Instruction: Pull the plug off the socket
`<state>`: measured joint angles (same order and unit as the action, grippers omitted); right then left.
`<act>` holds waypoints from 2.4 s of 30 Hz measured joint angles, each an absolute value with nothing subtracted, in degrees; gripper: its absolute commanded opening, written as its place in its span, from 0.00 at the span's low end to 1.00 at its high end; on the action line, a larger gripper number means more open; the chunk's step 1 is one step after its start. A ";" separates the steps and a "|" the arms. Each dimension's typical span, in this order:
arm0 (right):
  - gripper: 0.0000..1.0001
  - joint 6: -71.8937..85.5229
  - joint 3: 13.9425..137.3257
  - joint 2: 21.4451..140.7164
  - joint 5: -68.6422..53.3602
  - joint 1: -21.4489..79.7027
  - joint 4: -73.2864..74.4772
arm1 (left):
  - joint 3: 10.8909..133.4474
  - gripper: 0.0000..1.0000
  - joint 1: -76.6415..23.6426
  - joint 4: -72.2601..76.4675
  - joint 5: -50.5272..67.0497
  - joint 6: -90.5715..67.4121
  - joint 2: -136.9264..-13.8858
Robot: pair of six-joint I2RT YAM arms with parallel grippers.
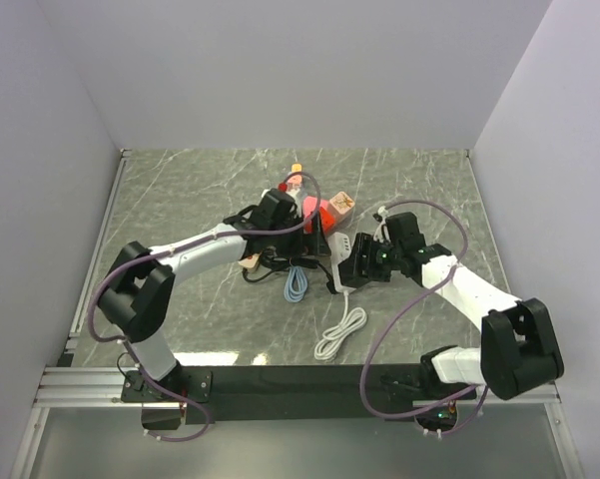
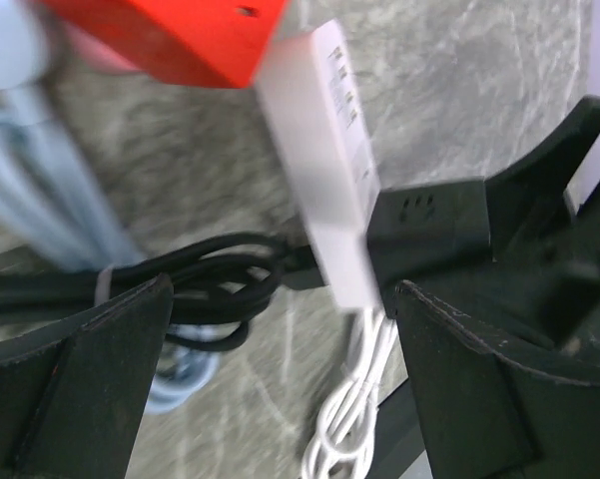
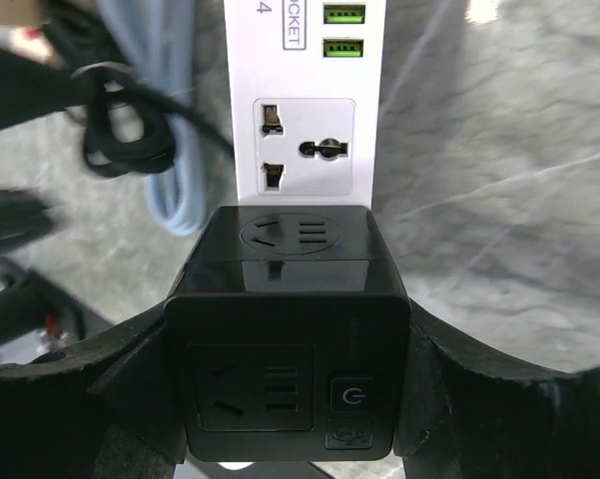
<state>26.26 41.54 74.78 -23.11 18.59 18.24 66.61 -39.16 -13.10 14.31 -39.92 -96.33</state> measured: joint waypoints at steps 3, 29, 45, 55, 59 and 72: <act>0.00 26.81 40.05 72.12 -25.56 18.59 17.10 | 67.26 0.99 -40.73 -10.87 14.31 -41.80 -98.41; 0.00 30.85 40.21 60.58 -31.59 18.00 15.42 | 81.23 0.00 -46.13 -8.14 12.95 -47.97 -109.75; 0.00 20.62 53.21 58.85 -21.93 1.72 32.99 | 70.63 0.00 -36.56 -13.26 19.16 -35.46 -108.86; 0.00 32.18 62.63 82.48 12.69 -8.38 48.14 | 71.00 0.00 -35.03 -14.24 26.81 -34.65 -99.46; 0.06 38.46 62.33 87.29 17.87 -14.63 51.13 | 73.52 0.00 -33.32 -16.45 28.45 -34.63 -91.46; 0.14 45.84 62.81 93.06 21.56 -22.04 51.68 | 68.82 0.00 7.14 -38.92 10.00 -30.37 -77.62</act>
